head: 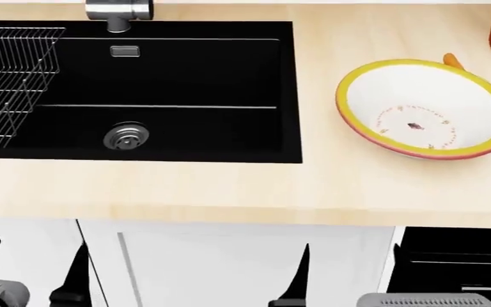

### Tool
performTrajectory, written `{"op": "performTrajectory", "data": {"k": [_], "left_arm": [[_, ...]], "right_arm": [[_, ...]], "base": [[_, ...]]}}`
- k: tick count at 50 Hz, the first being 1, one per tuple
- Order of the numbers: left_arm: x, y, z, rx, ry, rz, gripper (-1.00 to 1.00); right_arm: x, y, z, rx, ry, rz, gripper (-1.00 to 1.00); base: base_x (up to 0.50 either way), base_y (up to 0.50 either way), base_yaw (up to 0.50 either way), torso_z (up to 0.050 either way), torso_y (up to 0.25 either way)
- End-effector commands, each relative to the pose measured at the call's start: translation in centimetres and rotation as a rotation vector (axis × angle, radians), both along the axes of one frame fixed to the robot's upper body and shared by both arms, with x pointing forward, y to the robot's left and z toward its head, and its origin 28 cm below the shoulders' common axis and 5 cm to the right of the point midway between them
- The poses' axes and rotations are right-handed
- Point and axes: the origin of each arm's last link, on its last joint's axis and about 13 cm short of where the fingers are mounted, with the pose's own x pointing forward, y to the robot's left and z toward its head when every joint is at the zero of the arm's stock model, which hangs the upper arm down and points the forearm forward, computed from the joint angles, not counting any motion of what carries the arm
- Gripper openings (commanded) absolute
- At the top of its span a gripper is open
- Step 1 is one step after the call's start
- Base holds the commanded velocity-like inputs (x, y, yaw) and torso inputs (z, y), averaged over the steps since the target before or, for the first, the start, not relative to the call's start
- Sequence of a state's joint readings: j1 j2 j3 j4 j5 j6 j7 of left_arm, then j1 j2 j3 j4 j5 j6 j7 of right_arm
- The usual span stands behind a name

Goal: There is a mixed pile of frozen fruits and vegetables on the counter. Locate all the frozen vegetables and place the items in a bowl on the counter. Take all the frozen fruits and defrost them in a running sink.

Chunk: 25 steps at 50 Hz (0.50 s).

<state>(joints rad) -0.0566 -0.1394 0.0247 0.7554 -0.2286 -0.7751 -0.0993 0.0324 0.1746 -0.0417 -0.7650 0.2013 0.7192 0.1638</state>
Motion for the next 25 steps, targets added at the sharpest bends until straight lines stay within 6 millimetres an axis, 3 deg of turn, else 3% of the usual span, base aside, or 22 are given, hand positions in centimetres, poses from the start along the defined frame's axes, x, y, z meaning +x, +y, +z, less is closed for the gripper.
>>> {"op": "performTrajectory", "data": {"k": [1, 22, 25], "left_arm": [[-0.2, 0.6, 0.7, -0.027, -0.012, 0.012, 1.00], [-0.3, 0.7, 1.0, -0.036, -0.016, 0.015, 1.00], [-0.3, 0.6, 1.1, -0.045, -0.013, 0.018, 1.00]], "right_arm": [[-0.7, -0.3, 0.9, -0.006, 0.010, -0.004, 1.00], [-0.9, -0.8, 1.7, -0.035, -0.017, -0.020, 1.00], [-1.0, -1.0, 2.1, -0.024, -0.031, -0.030, 1.00]], "base": [[0.00, 0.00, 0.00, 0.050, 0.000], [0.00, 0.00, 0.00, 0.050, 0.000], [0.00, 0.00, 0.00, 0.004, 0.000]]}}
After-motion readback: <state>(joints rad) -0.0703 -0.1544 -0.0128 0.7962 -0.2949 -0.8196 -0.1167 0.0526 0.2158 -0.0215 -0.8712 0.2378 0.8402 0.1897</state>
